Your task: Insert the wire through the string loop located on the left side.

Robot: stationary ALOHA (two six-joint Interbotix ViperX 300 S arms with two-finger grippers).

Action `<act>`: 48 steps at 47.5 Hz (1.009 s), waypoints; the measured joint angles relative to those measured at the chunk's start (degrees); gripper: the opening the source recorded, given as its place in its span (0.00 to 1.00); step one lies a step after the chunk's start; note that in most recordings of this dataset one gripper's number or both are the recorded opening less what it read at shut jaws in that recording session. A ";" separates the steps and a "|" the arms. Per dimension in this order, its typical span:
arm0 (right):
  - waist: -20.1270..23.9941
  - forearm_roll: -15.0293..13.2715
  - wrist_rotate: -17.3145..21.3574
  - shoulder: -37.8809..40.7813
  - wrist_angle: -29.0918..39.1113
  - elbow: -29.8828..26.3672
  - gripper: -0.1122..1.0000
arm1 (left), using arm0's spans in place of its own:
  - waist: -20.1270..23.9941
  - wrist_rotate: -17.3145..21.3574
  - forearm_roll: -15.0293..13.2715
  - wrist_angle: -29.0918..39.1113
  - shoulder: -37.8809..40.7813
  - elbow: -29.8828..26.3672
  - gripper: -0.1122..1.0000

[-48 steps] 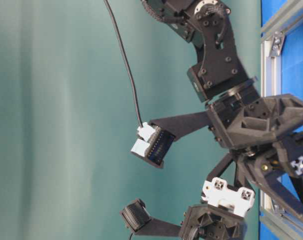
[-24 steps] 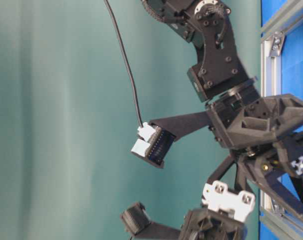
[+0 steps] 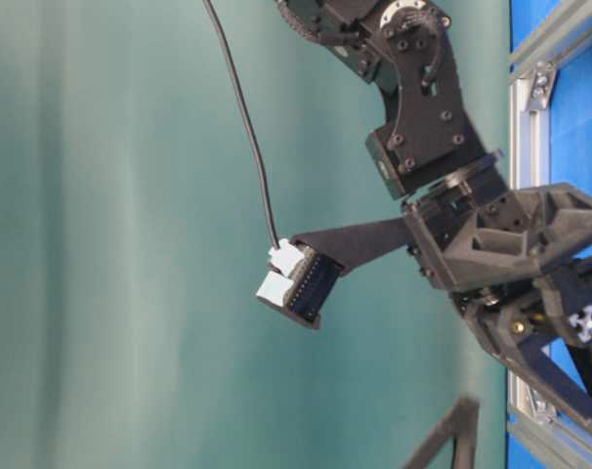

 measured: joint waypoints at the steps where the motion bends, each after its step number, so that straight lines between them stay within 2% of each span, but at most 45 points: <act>1: 0.00 0.00 0.00 0.00 0.00 0.00 0.10 | 0.00 0.00 0.00 0.00 -0.62 0.53 0.10; 19: 0.09 0.00 0.00 0.00 0.00 0.00 0.10 | 1.05 0.00 0.00 1.76 -12.66 10.46 0.10; 34: 0.09 0.00 0.00 -0.09 0.00 0.00 0.10 | 1.32 0.00 0.00 4.66 -15.64 11.16 0.10; 40: 0.09 0.00 0.00 -0.09 0.00 0.00 0.10 | -0.62 -0.09 0.00 5.10 -16.26 11.25 0.10; 48: 0.09 0.00 0.09 0.00 0.00 0.00 0.10 | -6.86 -0.09 0.09 6.24 -17.31 11.69 0.10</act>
